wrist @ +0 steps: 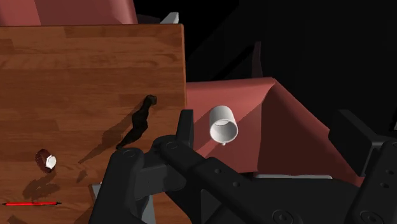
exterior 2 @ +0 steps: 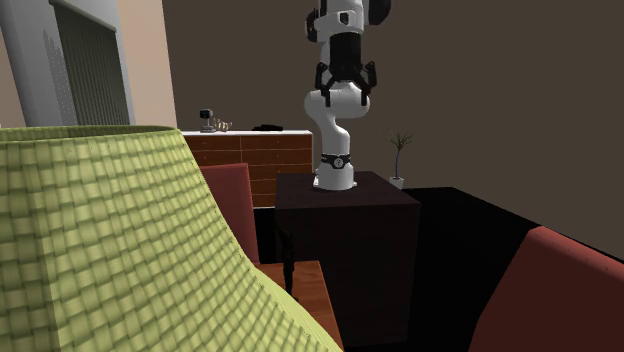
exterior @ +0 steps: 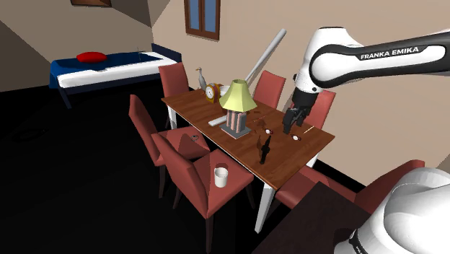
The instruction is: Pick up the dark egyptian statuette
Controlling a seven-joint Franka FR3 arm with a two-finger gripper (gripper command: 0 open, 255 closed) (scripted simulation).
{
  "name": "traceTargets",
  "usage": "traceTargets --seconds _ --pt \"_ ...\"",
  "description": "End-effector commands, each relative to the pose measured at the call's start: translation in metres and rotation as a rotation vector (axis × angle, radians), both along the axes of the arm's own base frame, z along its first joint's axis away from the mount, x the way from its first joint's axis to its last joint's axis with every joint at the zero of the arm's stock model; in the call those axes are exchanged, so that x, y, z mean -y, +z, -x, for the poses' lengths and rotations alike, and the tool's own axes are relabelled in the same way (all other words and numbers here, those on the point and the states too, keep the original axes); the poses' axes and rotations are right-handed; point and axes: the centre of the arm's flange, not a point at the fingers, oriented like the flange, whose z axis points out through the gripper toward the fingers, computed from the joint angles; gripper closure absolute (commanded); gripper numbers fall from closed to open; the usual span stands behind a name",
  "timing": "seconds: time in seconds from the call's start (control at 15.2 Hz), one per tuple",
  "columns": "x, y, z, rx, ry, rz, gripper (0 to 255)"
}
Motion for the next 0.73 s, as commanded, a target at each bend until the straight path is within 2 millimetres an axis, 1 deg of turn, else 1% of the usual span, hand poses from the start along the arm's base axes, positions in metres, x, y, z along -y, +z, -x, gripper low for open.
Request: traceTargets --seconds 0.0,0.66 --pt "0.012 -0.022 -0.010 0.007 0.001 0.002 0" --pt "0.071 -0.124 -0.066 0.032 0.007 0.007 0"
